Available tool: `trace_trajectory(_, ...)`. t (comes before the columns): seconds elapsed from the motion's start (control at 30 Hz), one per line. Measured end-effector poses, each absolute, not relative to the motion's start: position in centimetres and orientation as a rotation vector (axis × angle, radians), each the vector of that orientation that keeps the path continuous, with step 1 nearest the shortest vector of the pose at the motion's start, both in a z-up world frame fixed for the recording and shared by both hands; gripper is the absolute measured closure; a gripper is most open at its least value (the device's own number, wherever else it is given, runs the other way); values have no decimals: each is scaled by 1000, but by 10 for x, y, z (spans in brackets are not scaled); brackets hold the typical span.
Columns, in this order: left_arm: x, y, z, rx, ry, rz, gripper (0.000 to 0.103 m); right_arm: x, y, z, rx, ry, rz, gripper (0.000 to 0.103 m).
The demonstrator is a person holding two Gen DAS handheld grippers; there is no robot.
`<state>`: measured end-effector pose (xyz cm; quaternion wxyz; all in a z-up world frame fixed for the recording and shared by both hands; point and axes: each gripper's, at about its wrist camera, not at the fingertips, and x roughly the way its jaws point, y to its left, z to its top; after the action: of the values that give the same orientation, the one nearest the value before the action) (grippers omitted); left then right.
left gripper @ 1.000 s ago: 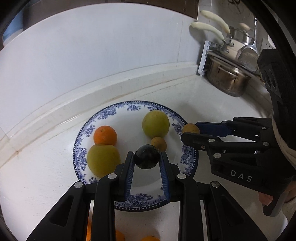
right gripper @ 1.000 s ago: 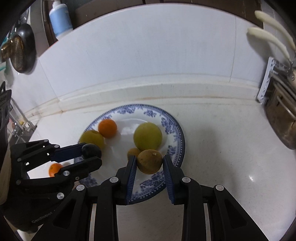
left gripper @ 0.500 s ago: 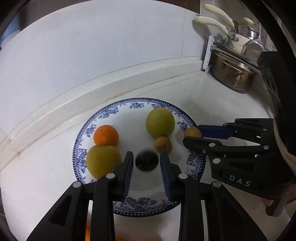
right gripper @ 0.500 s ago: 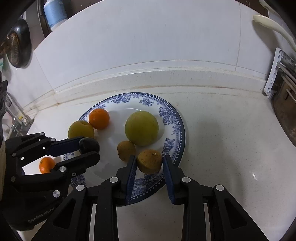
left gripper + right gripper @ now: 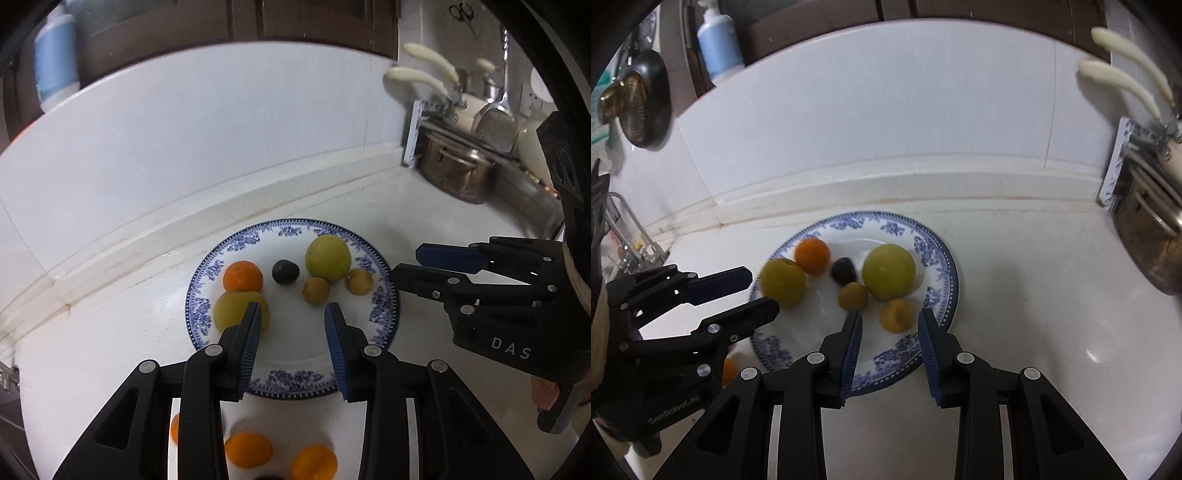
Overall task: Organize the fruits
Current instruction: 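Open both tools to release the fruits on the plate and withdraw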
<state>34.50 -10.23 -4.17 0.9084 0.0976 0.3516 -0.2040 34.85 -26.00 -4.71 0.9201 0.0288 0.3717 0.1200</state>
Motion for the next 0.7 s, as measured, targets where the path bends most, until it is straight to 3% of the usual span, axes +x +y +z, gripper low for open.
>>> trace_trajectory(0.1, 333, -95, -31, 186, 702, -426, 66, 333, -256, -33, 56, 726, 239, 65)
trace_trajectory(0.7, 259, -42, 16, 166, 592, -453, 58, 245, -217, 20, 62, 568, 233, 62)
